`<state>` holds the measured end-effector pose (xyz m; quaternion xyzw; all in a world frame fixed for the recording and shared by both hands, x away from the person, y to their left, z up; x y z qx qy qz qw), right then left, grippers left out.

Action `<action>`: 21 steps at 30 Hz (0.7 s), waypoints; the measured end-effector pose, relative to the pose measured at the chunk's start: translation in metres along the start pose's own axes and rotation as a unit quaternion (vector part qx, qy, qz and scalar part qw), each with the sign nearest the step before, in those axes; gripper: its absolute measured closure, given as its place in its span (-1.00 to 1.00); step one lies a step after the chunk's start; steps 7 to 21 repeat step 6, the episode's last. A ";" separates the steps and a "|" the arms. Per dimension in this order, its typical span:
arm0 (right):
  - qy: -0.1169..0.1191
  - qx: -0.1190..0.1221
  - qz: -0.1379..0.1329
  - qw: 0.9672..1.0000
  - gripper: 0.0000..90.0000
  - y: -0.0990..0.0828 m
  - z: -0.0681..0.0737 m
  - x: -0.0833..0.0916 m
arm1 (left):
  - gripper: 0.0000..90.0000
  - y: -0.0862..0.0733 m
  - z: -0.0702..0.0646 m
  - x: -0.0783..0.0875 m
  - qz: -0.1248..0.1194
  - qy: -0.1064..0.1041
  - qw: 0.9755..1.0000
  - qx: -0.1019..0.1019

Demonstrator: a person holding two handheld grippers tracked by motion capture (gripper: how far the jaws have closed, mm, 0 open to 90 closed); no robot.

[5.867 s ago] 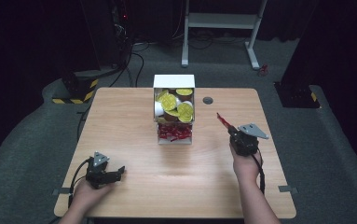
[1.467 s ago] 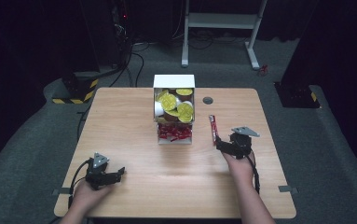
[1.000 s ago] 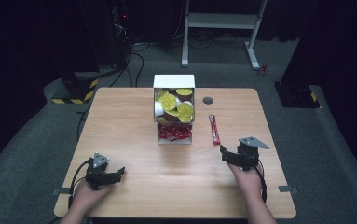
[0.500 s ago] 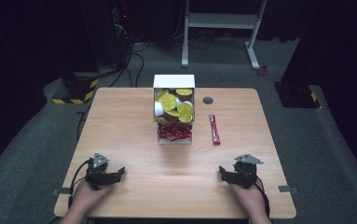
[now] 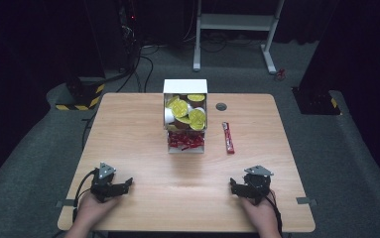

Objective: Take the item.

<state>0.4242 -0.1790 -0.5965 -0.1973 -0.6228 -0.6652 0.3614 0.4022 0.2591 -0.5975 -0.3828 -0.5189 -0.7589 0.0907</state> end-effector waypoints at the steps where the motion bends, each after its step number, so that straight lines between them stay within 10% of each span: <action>1: 0.000 0.000 0.000 1.000 -0.77 0.000 0.000 0.000 | -0.64 0.000 0.000 0.000 0.000 0.001 1.000 0.000; 21: 0.002 0.006 -0.002 1.000 -0.73 0.000 0.000 0.001 | -0.64 0.000 0.000 0.000 0.000 0.000 1.000 0.001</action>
Point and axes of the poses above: each handheld gripper's, and its own axes: x roughly backward along the jaws, y roughly out of its top, z roughly to its left, the point moved 10 cm from there along -x, roughly forward along the jaws, and after that the axes turned 13 degrees about -x, right-handed, at the moved point
